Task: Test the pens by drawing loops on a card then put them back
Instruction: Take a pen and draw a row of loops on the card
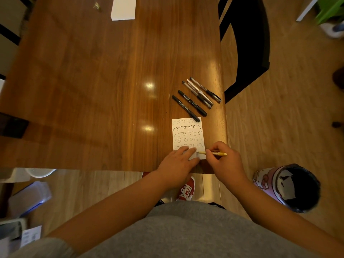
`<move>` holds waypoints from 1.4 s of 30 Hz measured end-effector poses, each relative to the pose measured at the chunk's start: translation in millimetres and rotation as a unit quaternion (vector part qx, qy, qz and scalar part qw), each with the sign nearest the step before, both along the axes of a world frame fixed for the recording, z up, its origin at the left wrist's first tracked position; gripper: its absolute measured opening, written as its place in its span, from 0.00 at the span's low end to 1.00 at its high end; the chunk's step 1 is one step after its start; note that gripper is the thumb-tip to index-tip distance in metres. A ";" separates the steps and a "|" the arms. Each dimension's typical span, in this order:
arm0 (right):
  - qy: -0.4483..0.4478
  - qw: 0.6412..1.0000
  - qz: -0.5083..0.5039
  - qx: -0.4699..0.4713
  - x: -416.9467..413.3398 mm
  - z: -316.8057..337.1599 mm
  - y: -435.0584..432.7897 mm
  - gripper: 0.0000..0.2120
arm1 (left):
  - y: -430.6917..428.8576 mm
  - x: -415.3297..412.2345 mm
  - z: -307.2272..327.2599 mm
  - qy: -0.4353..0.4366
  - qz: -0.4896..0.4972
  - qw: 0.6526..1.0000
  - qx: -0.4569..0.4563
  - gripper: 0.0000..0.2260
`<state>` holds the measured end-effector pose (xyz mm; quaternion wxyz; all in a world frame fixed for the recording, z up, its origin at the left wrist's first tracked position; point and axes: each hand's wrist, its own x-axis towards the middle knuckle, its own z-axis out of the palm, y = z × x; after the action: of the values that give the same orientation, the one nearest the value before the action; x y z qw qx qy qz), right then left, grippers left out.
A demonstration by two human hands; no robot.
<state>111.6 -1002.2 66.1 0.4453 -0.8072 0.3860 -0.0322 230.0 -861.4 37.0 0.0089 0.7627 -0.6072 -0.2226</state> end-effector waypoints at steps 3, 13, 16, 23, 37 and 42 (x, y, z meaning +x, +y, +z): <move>0.000 1.000 -0.008 0.001 -1.6 0.4 -2.0 0.03 | -0.7 -0.5 -0.4 -0.002 0.000 1.000 0.001 0.26; 0.002 1.000 -0.024 0.000 -8.3 0.9 -6.1 0.03 | -4.1 -2.7 -1.4 -0.019 -0.005 1.000 0.017 0.27; -0.004 1.000 -0.019 0.000 -9.4 1.3 -6.4 0.04 | -4.7 -2.3 -0.4 -0.020 -0.004 1.000 0.019 0.27; 0.003 1.000 -0.006 -0.006 -5.9 2.5 -6.8 0.03 | -6.7 -2.7 1.8 -0.012 -0.005 1.000 0.009 0.26; 0.009 1.000 -0.013 -0.004 -12.2 3.0 -12.3 0.04 | -6.4 -2.9 2.0 -0.004 0.004 1.000 0.018 0.25; 0.010 1.000 -0.008 0.001 -14.4 3.5 -15.6 0.05 | -5.5 -1.9 1.9 -0.005 0.003 1.000 0.022 0.25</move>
<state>97.2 -1017.8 69.6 0.4419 -0.8041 0.3966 -0.0272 228.1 -866.9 38.9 -0.0102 0.7655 -0.5999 -0.2324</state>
